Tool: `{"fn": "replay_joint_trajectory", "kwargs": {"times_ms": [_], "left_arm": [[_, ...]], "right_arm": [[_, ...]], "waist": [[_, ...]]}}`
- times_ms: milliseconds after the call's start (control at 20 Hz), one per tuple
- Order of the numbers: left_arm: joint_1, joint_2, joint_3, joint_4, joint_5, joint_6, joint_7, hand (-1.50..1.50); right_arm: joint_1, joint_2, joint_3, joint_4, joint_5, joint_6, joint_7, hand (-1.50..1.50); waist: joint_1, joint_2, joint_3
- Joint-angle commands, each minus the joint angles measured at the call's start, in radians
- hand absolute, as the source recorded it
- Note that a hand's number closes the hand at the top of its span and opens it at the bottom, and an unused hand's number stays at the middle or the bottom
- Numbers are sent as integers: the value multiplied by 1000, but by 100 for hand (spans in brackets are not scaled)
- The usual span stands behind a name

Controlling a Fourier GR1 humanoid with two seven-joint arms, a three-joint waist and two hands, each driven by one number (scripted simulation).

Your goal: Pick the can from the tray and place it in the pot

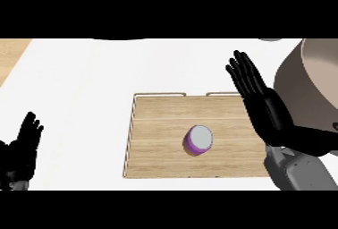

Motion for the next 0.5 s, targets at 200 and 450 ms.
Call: {"fn": "replay_joint_trajectory", "kwargs": {"times_ms": [200,450], "left_arm": [[12,113,-26,-62,-103,-11,-15,0],[9,117,-56,-73,-105,-33,23,0]], "right_arm": [[284,-24,-59,83,38,-269,286,150],[320,-262,-54,76,485,-495,217,-150]], "waist": [[-64,-3,-9],[-97,-18,-17]]}}
